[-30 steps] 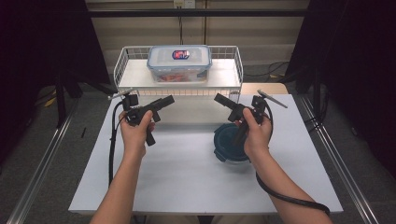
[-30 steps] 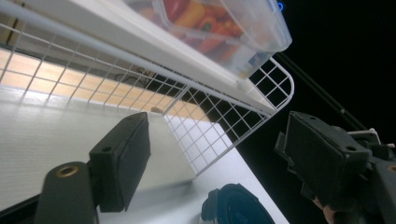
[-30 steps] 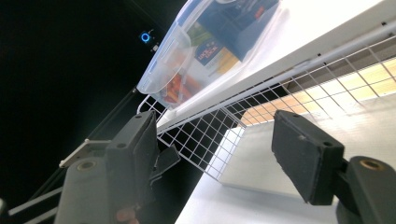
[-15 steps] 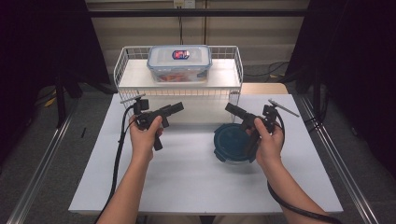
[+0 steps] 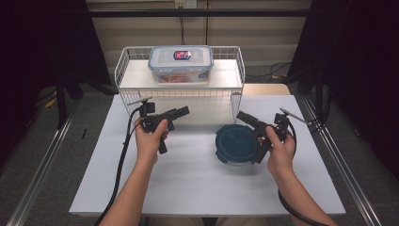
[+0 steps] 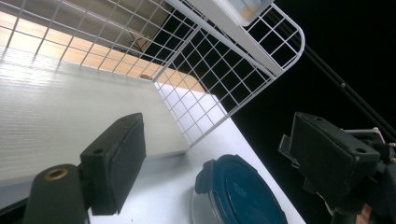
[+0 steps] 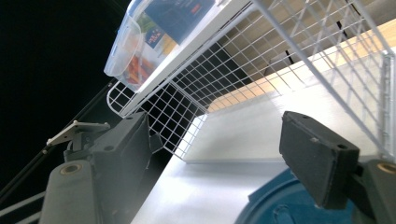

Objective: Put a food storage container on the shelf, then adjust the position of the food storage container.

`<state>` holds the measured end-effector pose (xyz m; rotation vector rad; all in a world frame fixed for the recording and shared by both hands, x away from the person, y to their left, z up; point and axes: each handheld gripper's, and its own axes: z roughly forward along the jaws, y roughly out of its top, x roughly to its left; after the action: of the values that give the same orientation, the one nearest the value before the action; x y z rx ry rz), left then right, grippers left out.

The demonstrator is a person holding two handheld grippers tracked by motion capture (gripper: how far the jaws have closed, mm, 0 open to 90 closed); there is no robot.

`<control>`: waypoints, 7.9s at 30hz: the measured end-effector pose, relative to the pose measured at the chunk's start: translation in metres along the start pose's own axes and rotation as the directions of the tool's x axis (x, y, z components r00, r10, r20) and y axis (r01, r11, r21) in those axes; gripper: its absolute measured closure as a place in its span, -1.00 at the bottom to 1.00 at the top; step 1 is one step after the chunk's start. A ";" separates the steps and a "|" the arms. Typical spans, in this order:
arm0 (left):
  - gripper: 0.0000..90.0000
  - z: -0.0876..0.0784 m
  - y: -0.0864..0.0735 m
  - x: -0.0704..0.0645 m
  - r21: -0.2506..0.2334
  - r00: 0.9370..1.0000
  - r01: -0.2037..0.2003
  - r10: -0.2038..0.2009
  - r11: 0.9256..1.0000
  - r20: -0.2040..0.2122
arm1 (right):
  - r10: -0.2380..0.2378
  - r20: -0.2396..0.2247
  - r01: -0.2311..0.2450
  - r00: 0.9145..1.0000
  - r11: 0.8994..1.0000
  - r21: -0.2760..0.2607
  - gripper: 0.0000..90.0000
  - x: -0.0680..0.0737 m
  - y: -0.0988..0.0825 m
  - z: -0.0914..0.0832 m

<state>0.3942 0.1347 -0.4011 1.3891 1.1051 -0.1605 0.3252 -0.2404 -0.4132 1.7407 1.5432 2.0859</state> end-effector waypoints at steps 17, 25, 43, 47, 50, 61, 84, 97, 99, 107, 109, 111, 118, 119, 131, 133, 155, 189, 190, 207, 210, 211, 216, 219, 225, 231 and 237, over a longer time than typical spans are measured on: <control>-0.74 0.012 -0.011 0.001 0.041 0.999 0.014 -0.016 0.999 0.034 | -0.036 0.045 0.035 0.998 0.999 0.014 -0.54 -0.016 -0.005 -0.026; -0.83 0.017 -0.017 0.001 0.079 0.999 -0.018 0.015 0.997 0.046 | -0.026 0.063 0.025 0.998 1.000 0.014 -0.56 -0.023 -0.007 -0.037; -0.85 0.029 -0.032 0.000 0.145 0.999 -0.035 0.031 0.989 0.030 | -0.033 0.110 0.030 0.993 0.999 0.025 -0.60 -0.037 -0.013 -0.053; -0.85 0.034 -0.039 -0.002 0.158 0.998 -0.042 0.035 0.987 0.047 | -0.042 0.115 0.039 0.992 0.999 0.032 -0.60 -0.039 -0.015 -0.055; -0.85 0.037 -0.043 -0.003 0.170 0.998 -0.046 0.038 0.984 0.052 | -0.042 0.124 0.038 0.991 0.999 0.039 -0.60 -0.040 -0.016 -0.055; -0.85 0.037 -0.050 -0.002 0.194 0.998 -0.052 0.042 0.980 0.052 | -0.009 0.177 0.003 0.984 0.999 0.038 -0.26 -0.055 -0.017 -0.060; -0.85 0.035 -0.048 -0.001 0.196 0.998 -0.040 0.030 0.980 0.050 | -0.002 0.264 -0.037 0.964 0.989 0.145 0.82 -0.071 -0.022 -0.061; -0.85 0.030 -0.046 0.001 0.193 0.999 -0.040 0.032 0.980 0.044 | 0.002 0.244 -0.040 0.970 0.988 0.151 1.00 -0.072 -0.022 -0.059; -0.85 0.030 -0.047 0.001 0.193 0.998 -0.035 0.026 0.981 0.051 | -0.002 0.245 -0.036 0.969 0.988 0.150 1.00 -0.071 -0.023 -0.059; -0.85 0.031 -0.047 0.001 0.195 0.999 -0.025 0.015 0.980 0.050 | -0.010 0.251 -0.027 0.968 0.990 0.140 1.00 -0.070 -0.025 -0.056; -0.85 0.030 -0.047 0.001 0.195 0.999 -0.025 0.016 0.980 0.045 | -0.019 0.252 -0.019 0.968 0.989 0.146 1.00 -0.068 -0.026 -0.053; -0.85 0.030 -0.047 0.001 0.190 0.999 -0.019 0.010 0.982 0.049 | -0.017 0.246 -0.019 0.969 0.989 0.146 1.00 -0.066 -0.027 -0.052; -0.85 0.025 -0.045 0.002 0.187 0.999 -0.035 0.029 0.982 0.033 | -0.025 0.230 -0.015 0.973 0.985 0.171 1.00 -0.058 -0.035 -0.042; -0.85 0.024 -0.045 0.002 0.183 0.999 -0.029 0.024 0.983 0.031 | -0.026 0.221 -0.013 0.975 0.984 0.175 1.00 -0.056 -0.036 -0.041; -0.85 0.007 -0.044 0.009 0.173 1.000 -0.012 0.016 0.985 -0.019 | -0.031 0.174 -0.006 0.984 0.978 0.210 1.00 -0.044 -0.048 -0.017; -0.85 0.004 -0.044 0.010 0.168 0.999 -0.011 0.017 0.986 -0.036 | -0.030 0.166 -0.007 0.986 0.976 0.217 1.00 -0.043 -0.049 -0.012; -0.76 -0.006 -0.050 0.011 0.178 0.995 -0.021 0.038 0.984 -0.089 | 0.067 0.106 -0.084 0.992 0.983 0.162 0.08 -0.030 -0.052 -0.010; 0.03 0.000 -0.084 0.018 0.137 0.986 0.104 -0.084 0.985 -0.146 | 0.161 0.104 -0.178 0.981 0.969 0.173 0.35 -0.033 -0.077 0.004; 0.06 0.000 -0.084 0.019 0.142 0.986 0.107 -0.087 0.984 -0.143 | 0.160 0.107 -0.176 0.981 0.969 0.171 0.35 -0.033 -0.078 0.004; 0.50 -0.001 -0.092 0.019 0.072 0.971 0.219 -0.211 0.973 -0.109 | 0.238 0.116 -0.250 0.964 0.962 0.106 0.62 -0.034 -0.081 0.001; 0.58 -0.002 -0.092 0.019 0.069 0.971 0.220 -0.212 0.973 -0.111 | 0.248 0.116 -0.258 0.962 0.963 0.083 0.63 -0.033 -0.083 0.001; 0.59 -0.002 -0.092 0.019 0.066 0.971 0.218 -0.210 0.974 -0.114 | 0.255 0.115 -0.265 0.960 0.960 0.085 0.64 -0.033 -0.082 0.002; 0.66 -0.008 -0.086 0.012 0.022 0.974 0.199 -0.195 0.980 -0.114 | 0.247 0.085 -0.255 0.965 0.961 0.105 0.68 -0.029 -0.081 0.003; 0.66 -0.010 -0.085 0.013 0.007 0.973 0.192 -0.189 0.981 -0.129 | 0.261 0.081 -0.268 0.962 0.958 0.098 0.68 -0.027 -0.083 0.007; 0.66 -0.014 -0.082 0.010 0.003 0.978 0.171 -0.170 0.985 -0.122 | 0.258 0.064 -0.263 0.964 0.961 0.090 0.69 -0.025 -0.082 0.011; 0.66 -0.020 -0.076 0.007 -0.043 0.979 0.166 -0.170 0.985 -0.110 | 0.275 0.042 -0.278 0.961 0.955 0.106 0.69 -0.022 -0.081 0.014; 0.66 -0.026 -0.070 0.004 -0.067 0.982 0.166 -0.171 0.984 -0.079 | 0.282 0.014 -0.282 0.959 0.954 0.105 0.69 -0.017 -0.079 0.018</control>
<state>0.3359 0.1403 -0.4471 1.2577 1.2885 -0.1904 0.3022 -0.1978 -0.4804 2.1115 1.5092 2.1582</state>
